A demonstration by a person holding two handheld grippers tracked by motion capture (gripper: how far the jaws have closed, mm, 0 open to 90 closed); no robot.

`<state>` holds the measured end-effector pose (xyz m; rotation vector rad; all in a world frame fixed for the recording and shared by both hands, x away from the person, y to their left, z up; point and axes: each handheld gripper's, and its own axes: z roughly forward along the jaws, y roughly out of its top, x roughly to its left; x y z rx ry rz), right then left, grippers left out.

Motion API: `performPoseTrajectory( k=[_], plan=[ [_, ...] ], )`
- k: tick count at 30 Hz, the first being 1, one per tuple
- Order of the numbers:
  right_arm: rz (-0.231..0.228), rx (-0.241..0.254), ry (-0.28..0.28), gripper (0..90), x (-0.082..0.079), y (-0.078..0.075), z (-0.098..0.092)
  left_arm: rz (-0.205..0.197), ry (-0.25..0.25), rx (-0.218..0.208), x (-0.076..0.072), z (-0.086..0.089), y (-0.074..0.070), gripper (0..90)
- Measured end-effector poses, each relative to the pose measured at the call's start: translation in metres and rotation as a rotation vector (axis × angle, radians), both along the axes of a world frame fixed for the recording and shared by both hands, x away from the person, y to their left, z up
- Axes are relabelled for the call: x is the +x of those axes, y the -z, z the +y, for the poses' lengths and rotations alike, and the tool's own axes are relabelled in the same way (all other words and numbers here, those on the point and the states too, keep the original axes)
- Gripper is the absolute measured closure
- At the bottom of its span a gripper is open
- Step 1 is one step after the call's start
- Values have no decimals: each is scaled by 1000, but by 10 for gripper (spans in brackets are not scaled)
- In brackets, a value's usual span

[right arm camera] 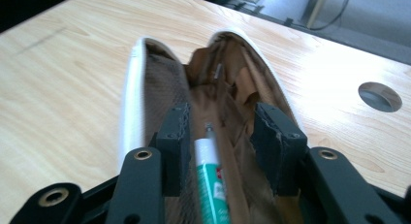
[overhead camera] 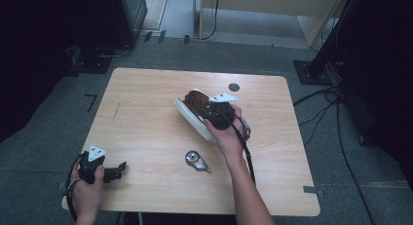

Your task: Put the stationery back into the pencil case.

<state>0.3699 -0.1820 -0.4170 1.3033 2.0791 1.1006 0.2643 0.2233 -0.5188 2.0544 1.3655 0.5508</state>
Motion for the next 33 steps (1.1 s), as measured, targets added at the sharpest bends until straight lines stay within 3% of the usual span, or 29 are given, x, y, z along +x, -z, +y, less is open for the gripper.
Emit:
performPoseTrajectory(
  k=[6, 16, 25, 33],
  plan=[
    [-28, 39, -37, 568, -28, -5, -6, -1, -1, -1, 0, 0, 0, 0],
    [-52, 86, -64, 557, -78, 11, -17, 0, 1, 0, 1, 0, 0, 0],
    [-49, 110, -94, 554, -103, 24, -17, 1, 2, 2, 1, 0, 0, 0],
    [-32, 126, -132, 602, -123, 48, -19, 1, 2, 2, 1, 0, 0, 0]
  ],
)
